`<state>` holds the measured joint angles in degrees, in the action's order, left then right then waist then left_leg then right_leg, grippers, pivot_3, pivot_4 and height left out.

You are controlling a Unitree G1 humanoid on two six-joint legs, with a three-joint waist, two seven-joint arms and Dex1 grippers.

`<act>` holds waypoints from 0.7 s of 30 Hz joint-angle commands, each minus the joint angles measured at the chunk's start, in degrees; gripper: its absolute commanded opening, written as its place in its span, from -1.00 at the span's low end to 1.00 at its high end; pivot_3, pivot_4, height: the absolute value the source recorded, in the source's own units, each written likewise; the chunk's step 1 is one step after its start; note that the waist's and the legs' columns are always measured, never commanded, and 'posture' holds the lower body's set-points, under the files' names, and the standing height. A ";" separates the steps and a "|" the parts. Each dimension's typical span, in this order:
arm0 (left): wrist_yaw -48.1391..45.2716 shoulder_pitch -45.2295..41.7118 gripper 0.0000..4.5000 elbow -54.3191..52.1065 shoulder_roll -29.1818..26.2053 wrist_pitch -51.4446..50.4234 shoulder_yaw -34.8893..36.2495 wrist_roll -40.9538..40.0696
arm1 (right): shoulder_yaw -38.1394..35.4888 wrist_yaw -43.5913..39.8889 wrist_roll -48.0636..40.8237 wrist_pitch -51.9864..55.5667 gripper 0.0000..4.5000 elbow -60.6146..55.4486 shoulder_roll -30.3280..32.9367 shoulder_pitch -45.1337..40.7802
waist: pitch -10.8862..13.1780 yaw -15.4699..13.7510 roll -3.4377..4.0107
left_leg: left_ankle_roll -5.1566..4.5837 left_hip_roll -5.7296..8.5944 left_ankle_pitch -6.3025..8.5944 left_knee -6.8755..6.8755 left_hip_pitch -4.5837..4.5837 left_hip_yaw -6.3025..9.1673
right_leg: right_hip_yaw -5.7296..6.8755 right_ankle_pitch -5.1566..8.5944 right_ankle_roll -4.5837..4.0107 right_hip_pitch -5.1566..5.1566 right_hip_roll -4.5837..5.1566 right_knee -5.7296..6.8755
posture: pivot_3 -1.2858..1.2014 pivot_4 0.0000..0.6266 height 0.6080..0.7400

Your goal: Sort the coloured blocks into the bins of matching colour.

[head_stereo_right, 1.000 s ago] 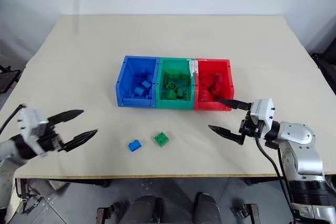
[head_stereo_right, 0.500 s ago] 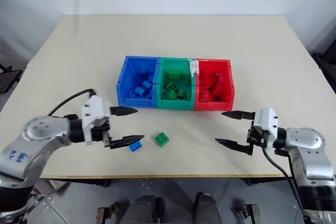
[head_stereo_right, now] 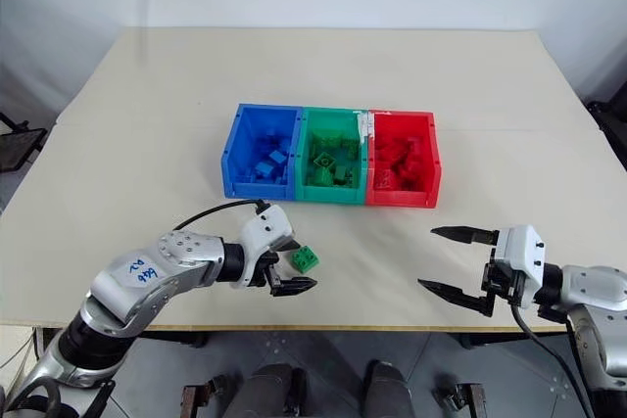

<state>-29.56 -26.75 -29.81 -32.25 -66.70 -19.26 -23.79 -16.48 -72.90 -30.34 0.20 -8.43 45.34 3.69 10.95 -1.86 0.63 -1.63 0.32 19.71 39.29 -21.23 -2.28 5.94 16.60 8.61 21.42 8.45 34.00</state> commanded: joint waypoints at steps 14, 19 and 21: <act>-3.91 0.16 -0.33 2.05 0.63 9.84 4.71 0.65 | 0.00 3.71 -2.70 2.07 1.00 -5.79 -1.84 0.65 | 0.00 0.14 0.01 | 0.02 -0.02 -0.02 0.01 0.01 0.03 | 0.02 0.00 0.00 -0.01 0.00 0.00 | 0.03 -0.52 1.00; -5.35 -5.50 -0.33 9.89 3.43 22.54 11.04 2.03 | -3.43 16.91 -7.32 5.87 1.00 -7.41 -9.54 -3.61 | 0.01 0.19 -0.01 | 0.06 -0.02 -0.05 0.03 0.00 0.03 | 0.03 0.00 0.00 0.01 -0.01 0.04 | 0.03 -0.52 1.00; -4.63 -8.64 -0.33 15.81 5.99 29.13 12.03 3.78 | -4.51 20.50 -7.34 5.68 1.00 -8.23 -11.93 -3.76 | -0.01 -0.01 0.02 | 0.07 0.01 -0.08 0.04 -0.02 0.04 | 0.04 0.00 0.00 0.02 0.00 0.04 | 0.03 -0.52 1.00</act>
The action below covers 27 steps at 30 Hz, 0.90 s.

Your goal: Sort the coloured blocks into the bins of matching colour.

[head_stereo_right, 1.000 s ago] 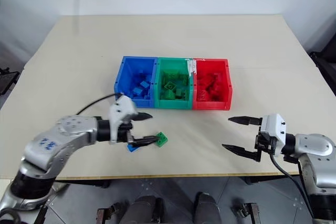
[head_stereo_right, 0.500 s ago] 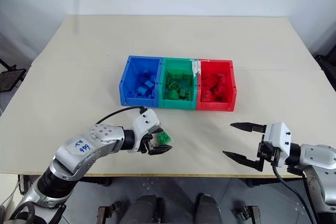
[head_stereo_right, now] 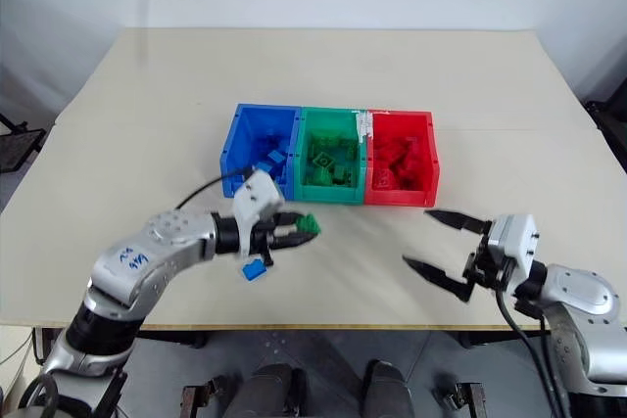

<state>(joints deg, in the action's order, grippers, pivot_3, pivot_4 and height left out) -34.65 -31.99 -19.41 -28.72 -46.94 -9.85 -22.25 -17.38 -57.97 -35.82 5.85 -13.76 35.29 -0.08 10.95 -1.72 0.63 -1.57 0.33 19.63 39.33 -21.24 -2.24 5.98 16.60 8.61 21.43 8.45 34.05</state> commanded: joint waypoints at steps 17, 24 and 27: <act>-5.44 -13.45 0.99 33.02 11.30 34.23 5.91 7.74 | -0.73 7.56 2.39 -1.88 1.00 -8.43 -2.94 5.69 | -0.01 -0.29 0.00 | -0.06 0.31 -0.01 -0.10 -0.05 -0.57 | 0.05 -0.01 0.02 0.09 -0.01 0.00 | 0.03 -0.52 1.00; -14.76 4.31 0.99 19.55 -2.68 34.08 14.58 2.23 | 3.94 -2.06 3.46 -1.53 1.00 -3.18 2.87 0.09 | -0.01 1.11 0.00 | -0.06 0.00 0.00 -0.12 0.02 -0.22 | -0.01 -0.01 0.02 0.13 -0.03 0.01 | 0.03 -0.52 1.00; -19.45 13.71 0.99 13.91 -9.10 32.16 18.50 -0.94 | 7.32 -8.12 4.42 -1.97 1.00 0.75 5.72 -3.14 | 0.00 1.58 -0.01 | -0.06 -0.09 0.00 -0.18 0.04 -0.19 | 0.00 0.00 0.00 0.14 -0.03 0.00 | 0.03 -0.52 1.00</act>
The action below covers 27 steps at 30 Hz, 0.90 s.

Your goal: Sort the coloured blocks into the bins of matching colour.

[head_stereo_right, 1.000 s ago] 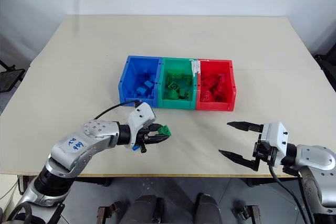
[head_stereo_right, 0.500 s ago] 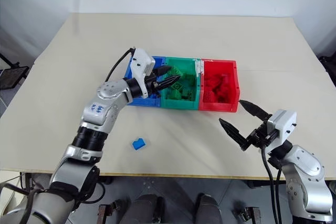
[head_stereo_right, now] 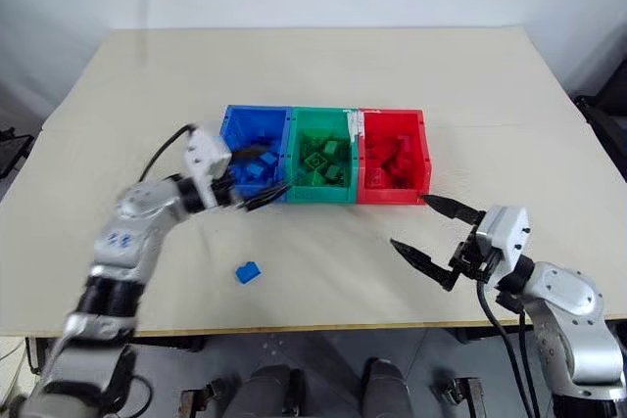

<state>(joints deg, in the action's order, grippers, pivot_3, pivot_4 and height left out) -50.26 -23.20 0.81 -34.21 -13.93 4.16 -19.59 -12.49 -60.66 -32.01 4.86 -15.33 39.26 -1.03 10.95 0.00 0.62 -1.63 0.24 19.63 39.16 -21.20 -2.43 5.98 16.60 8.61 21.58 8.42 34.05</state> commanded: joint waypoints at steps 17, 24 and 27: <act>-11.77 30.09 0.99 -18.09 -15.15 -2.95 15.13 -7.54 | 9.65 -20.99 3.28 -5.20 1.00 16.11 3.26 -14.37 | 0.02 -1.34 -0.02 | -0.04 0.06 0.10 0.07 -0.06 0.18 | 0.06 0.00 -0.01 -0.06 0.15 -0.04 | 0.03 -0.52 1.00; -1.50 23.20 0.99 -26.41 -14.39 -16.36 2.63 -2.74 | 7.54 -20.16 3.54 -4.74 1.00 14.67 5.11 -10.40 | 0.01 -1.25 -0.01 | -0.01 0.05 0.12 0.03 -0.05 0.14 | 0.05 0.00 -0.01 -0.04 0.11 -0.03 | 0.03 -0.52 1.00; 2.39 18.93 0.99 -28.18 -11.95 -20.04 -3.80 -0.48 | 6.73 -19.10 3.54 -4.76 1.00 13.38 5.54 -7.86 | 0.01 -1.47 -0.01 | -0.02 0.08 0.11 0.03 -0.04 0.13 | 0.04 0.00 -0.01 -0.05 0.12 0.00 | 0.03 -0.52 1.00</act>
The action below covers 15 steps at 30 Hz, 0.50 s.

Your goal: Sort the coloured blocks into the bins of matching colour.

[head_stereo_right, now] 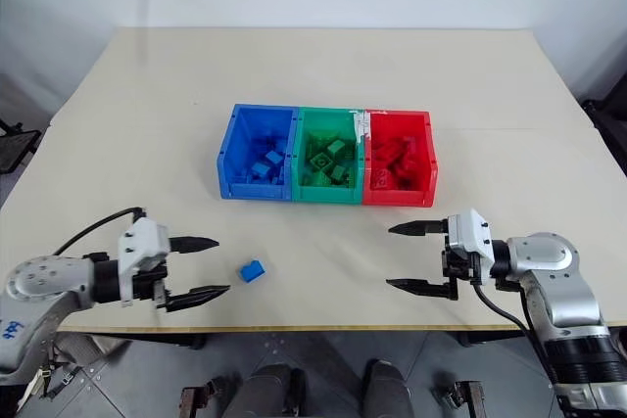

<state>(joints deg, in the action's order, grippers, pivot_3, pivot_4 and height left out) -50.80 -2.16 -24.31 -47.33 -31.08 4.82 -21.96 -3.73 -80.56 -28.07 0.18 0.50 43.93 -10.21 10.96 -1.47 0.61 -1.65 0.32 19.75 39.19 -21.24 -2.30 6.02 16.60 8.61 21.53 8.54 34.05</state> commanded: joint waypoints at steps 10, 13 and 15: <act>3.07 -6.11 0.45 2.81 2.81 -0.62 -13.67 8.08 | -3.10 2.34 -1.21 1.84 1.00 -5.72 1.07 4.63 | -0.01 -0.05 0.01 | 0.02 -0.04 -0.02 0.02 0.04 -0.11 | -0.03 0.00 -0.01 -0.01 -0.04 -0.02 | 0.03 -0.52 1.00; 3.73 -6.05 0.01 3.03 2.84 -0.09 -13.94 9.37 | -3.56 2.72 -1.32 2.02 1.00 -6.25 1.28 5.16 | -0.02 -0.03 0.02 | 0.00 -0.01 -0.02 0.02 0.04 -0.06 | -0.03 0.00 0.00 -0.02 -0.02 -0.02 | 0.03 -0.52 1.00; 3.73 -5.91 -0.26 3.78 3.18 0.88 -13.76 9.68 | -3.79 2.97 -1.26 2.06 1.00 -6.46 1.31 5.50 | -0.02 -0.04 0.02 | 0.01 -0.02 -0.02 0.02 0.04 -0.06 | -0.03 0.00 -0.01 -0.02 -0.02 -0.03 | 0.03 -0.52 1.00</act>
<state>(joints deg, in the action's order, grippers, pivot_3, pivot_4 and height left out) -46.89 -9.03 -21.52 -44.67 -30.39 -7.47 -13.22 -5.52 -77.87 -28.33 2.43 -4.25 44.42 -5.25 10.94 -1.50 0.63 -1.64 0.31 19.73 39.20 -21.20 -2.36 6.00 16.60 8.60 21.51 8.52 34.02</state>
